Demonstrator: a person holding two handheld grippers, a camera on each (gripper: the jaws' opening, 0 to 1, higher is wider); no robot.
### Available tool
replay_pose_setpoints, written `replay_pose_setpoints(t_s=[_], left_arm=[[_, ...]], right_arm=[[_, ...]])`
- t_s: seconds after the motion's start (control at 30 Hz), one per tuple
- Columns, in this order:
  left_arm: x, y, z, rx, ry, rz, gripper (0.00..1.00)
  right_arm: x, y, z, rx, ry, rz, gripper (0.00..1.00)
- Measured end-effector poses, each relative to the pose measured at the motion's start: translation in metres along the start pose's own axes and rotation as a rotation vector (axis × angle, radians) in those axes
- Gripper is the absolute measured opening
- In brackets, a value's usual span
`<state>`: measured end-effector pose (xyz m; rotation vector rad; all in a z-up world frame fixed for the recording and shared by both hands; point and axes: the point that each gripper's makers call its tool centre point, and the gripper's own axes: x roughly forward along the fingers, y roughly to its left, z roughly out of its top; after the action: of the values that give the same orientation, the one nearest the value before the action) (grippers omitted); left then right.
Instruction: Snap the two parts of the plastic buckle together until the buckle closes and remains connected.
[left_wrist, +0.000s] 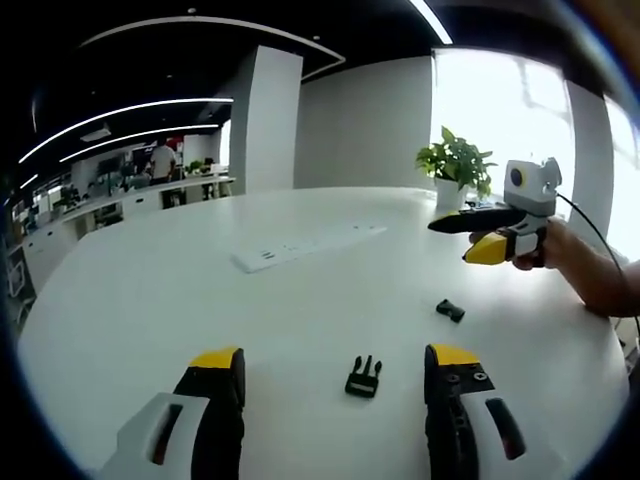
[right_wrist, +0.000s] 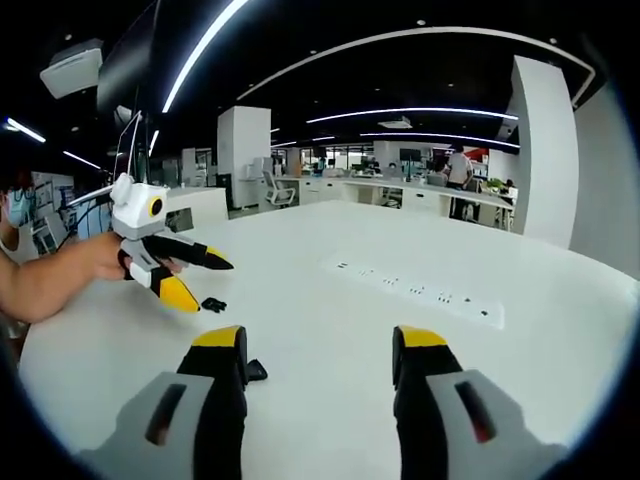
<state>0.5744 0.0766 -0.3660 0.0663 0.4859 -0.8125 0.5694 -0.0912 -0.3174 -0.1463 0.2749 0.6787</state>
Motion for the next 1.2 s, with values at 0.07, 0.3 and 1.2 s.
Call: replay_pose_setpoints(t_s=[0.07, 0.3, 1.2], left_arm=[[0.002, 0.0, -0.001, 0.002, 0.004, -0.002, 0.74], [0.004, 0.001, -0.001, 0.006, 0.004, -0.006, 0.74], [-0.005, 0.0, -0.007, 0.016, 0.004, -0.008, 0.69]], right_arm=[[0.002, -0.001, 0.0, -0.002, 0.001, -0.001, 0.59], [0.009, -0.002, -0.001, -0.012, 0.01, 0.002, 0.58], [0.042, 0.009, -0.004, -0.161, 0.086, 0.104, 0.61]])
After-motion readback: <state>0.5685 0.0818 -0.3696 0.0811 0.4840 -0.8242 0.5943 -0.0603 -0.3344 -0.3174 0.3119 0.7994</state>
